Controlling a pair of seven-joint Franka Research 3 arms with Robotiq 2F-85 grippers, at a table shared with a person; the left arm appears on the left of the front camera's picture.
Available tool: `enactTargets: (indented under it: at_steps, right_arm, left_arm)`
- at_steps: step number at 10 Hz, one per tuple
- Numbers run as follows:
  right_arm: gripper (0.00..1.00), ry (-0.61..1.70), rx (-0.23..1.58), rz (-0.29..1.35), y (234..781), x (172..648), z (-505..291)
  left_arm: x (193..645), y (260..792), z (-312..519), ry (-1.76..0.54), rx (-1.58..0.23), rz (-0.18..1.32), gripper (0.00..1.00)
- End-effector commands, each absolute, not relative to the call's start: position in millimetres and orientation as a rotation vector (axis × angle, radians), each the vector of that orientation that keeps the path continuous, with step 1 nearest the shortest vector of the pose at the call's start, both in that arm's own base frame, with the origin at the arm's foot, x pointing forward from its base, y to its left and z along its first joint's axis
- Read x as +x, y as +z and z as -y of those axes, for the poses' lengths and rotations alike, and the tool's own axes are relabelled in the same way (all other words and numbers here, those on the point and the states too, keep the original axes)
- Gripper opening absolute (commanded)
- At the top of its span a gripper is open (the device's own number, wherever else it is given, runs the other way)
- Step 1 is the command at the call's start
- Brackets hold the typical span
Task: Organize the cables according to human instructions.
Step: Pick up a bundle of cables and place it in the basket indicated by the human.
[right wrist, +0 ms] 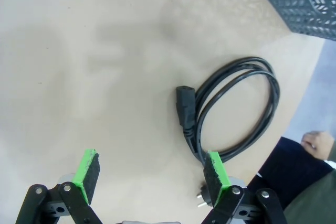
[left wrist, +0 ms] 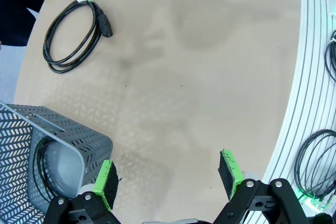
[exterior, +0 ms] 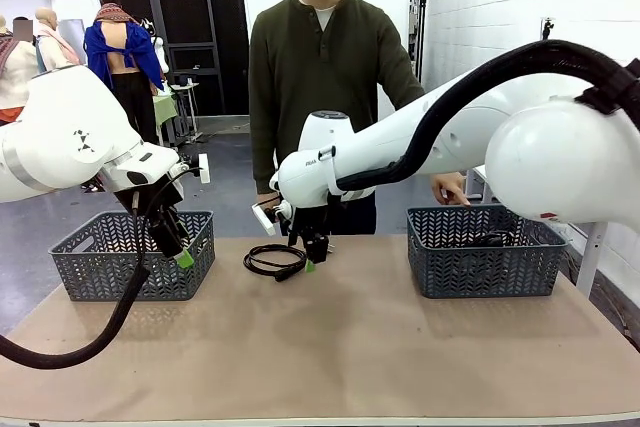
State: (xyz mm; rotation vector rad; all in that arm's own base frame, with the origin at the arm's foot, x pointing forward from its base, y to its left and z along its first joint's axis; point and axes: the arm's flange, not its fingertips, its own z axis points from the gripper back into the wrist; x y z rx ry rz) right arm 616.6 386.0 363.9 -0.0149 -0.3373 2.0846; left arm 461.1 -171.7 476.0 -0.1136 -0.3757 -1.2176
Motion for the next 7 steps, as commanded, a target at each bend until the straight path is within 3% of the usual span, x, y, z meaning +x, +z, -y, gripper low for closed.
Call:
enactTargets:
  at_steps: [1, 7]
  right_arm:
    - [1.0, 2.13, -0.028, 0.291, 359, 633, -396]
    - [1.0, 2.107, -0.058, 0.253, 334, 653, -408]
  left_arm:
    - [461, 477, 171, -1.215, -0.109, 0.376, 1.0]
    - [461, 477, 171, -1.215, -0.109, 0.376, 1.0]
